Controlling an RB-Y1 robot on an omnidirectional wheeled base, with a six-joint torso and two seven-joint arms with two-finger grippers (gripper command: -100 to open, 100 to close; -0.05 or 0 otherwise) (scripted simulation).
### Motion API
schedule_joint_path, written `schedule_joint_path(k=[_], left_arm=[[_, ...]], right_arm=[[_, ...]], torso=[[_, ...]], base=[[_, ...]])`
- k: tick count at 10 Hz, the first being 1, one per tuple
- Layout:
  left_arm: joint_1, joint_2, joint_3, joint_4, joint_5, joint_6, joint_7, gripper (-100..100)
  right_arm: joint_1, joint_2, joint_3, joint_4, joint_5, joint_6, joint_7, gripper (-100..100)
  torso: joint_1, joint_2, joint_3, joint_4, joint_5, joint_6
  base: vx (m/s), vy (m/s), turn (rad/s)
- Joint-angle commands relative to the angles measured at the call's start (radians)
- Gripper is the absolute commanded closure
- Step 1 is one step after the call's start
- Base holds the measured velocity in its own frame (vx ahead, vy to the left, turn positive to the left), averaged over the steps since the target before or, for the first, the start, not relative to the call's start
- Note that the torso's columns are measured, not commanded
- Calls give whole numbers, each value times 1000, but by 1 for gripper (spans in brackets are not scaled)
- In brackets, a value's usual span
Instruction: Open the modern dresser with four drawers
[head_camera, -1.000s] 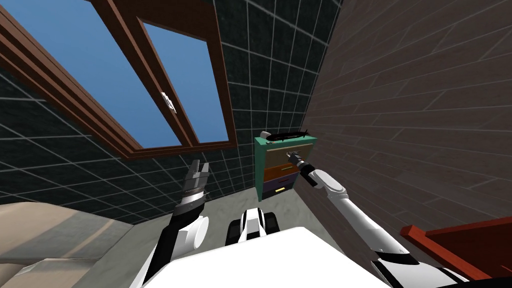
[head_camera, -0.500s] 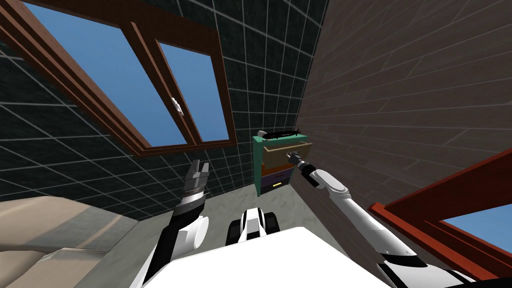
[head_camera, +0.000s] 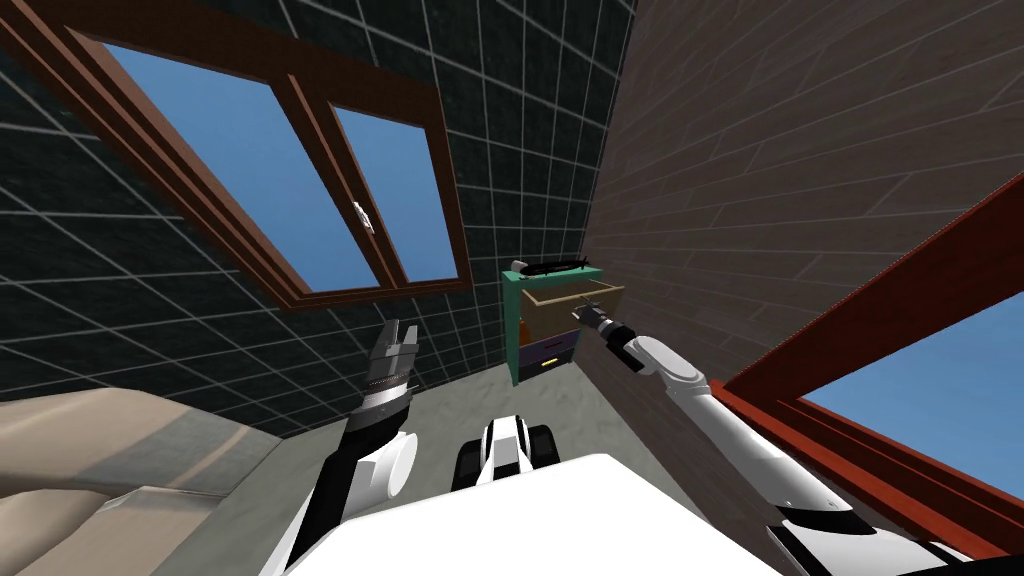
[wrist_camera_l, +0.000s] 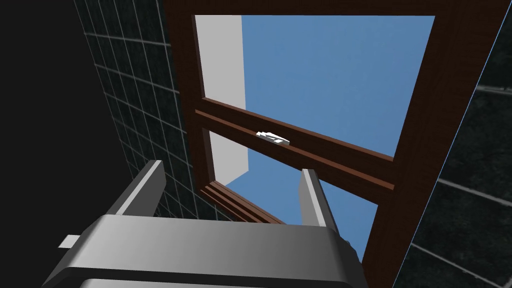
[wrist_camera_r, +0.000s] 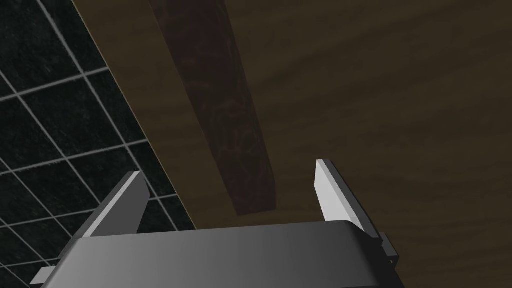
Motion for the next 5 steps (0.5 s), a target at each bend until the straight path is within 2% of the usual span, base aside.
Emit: schedule_joint_path(k=[1,5], left_arm=[[0,0,0,0,0,0,0,0],[0,0,0,0,0,0,0,0]], right_arm=[[-10,-50,-15,11,-18,-11,-34,-100],[-18,-131,-33,25,-45,-23,-87,-100]], torso=[[0,0,0,0,0,0],[-5,11,7,3,-2,2]], base=[[44,60,-11],[12,49,-16]])
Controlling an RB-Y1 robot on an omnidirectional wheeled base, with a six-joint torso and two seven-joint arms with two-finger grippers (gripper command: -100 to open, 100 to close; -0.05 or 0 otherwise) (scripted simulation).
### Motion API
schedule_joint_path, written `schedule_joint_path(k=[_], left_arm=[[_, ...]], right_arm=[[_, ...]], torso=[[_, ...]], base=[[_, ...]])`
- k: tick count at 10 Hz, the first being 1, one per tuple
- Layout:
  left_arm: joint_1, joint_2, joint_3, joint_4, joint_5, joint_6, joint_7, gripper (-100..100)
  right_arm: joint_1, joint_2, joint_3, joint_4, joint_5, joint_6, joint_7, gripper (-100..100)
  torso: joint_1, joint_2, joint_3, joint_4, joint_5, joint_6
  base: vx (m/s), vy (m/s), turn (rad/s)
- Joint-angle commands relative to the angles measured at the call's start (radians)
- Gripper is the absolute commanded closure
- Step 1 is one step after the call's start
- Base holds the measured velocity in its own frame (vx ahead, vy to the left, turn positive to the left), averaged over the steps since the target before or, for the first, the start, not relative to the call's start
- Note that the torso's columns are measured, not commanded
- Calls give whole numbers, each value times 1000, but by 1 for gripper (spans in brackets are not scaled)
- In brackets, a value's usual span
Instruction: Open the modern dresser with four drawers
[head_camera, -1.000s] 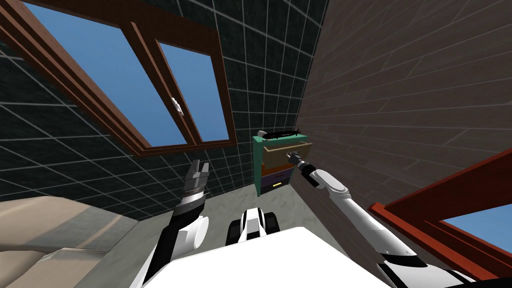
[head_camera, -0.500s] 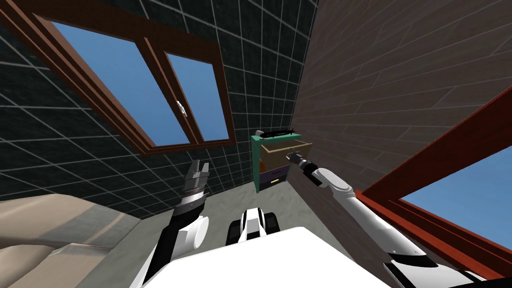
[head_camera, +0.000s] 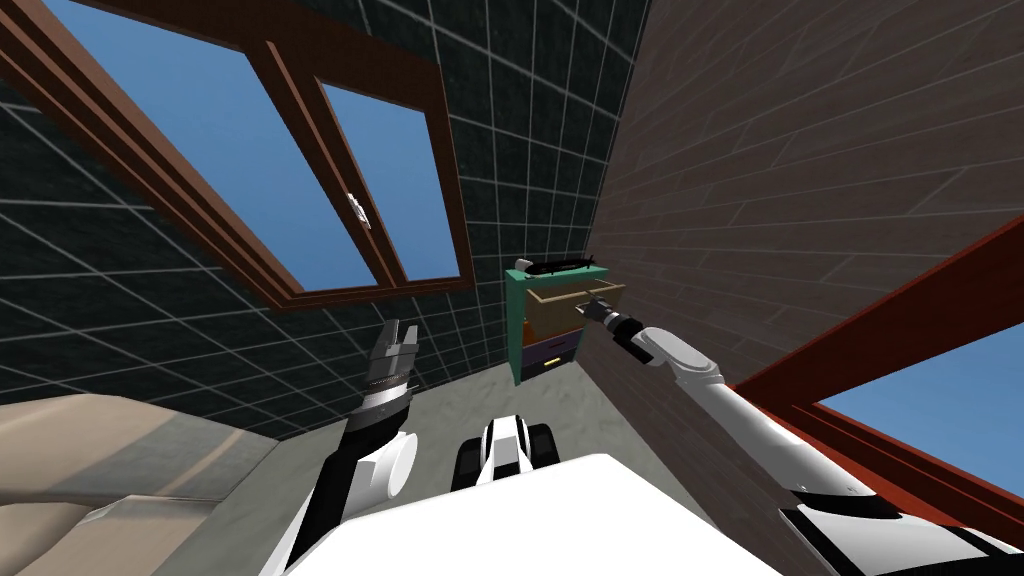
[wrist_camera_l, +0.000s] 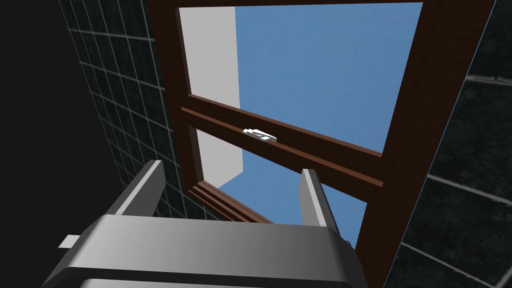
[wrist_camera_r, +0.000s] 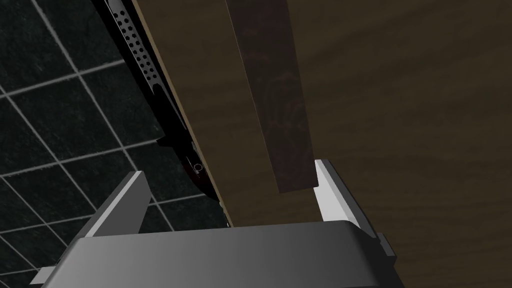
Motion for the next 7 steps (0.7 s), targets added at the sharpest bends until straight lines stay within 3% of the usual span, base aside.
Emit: schedule_joint_path(k=[1,2,7], left_arm=[[0,0,0,0,0,0,0,0],[0,0,0,0,0,0,0,0],[0,0,0,0,0,0,0,0]], right_arm=[[3,-25,1,0,-6,1,-19,-100],[5,-28,2,0,-7,2,-23,0],[8,-26,4,3,-6,2,-23,0]], torso=[[2,1,1,2,2,1],[2,1,1,2,2,0],[2,-2,-1,0,1,0]], base=[[2,19,-9],[0,0,0],[0,0,0]])
